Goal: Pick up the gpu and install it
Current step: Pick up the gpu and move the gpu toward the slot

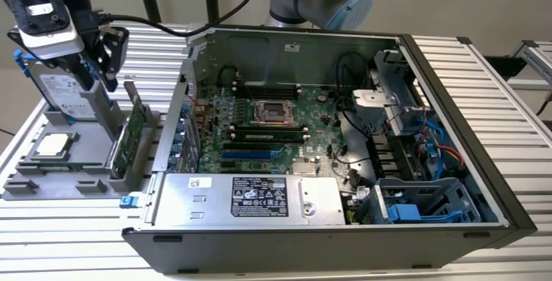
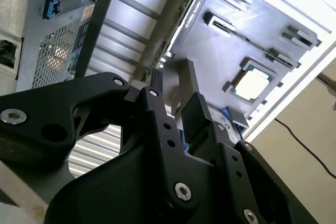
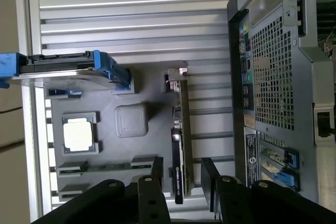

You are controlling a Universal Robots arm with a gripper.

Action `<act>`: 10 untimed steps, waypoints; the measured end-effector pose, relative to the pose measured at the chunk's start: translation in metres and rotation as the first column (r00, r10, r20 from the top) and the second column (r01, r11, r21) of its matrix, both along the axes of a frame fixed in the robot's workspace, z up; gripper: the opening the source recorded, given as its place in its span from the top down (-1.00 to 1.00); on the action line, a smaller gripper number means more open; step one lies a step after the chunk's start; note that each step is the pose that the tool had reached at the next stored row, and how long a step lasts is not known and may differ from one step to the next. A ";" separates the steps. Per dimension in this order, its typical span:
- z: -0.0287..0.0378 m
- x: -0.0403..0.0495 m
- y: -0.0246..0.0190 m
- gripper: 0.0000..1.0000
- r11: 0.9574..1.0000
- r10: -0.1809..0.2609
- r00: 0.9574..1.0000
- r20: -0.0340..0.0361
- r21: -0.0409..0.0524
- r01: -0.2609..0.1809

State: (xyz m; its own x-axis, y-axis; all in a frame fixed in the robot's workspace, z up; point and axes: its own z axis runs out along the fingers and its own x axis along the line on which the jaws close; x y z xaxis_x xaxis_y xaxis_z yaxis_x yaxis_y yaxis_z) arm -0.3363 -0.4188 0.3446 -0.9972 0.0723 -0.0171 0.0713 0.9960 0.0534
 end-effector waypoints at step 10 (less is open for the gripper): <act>-0.0055 0.0005 -0.0078 -1.00 1.000 0.000 1.000 -0.005 0.000 0.000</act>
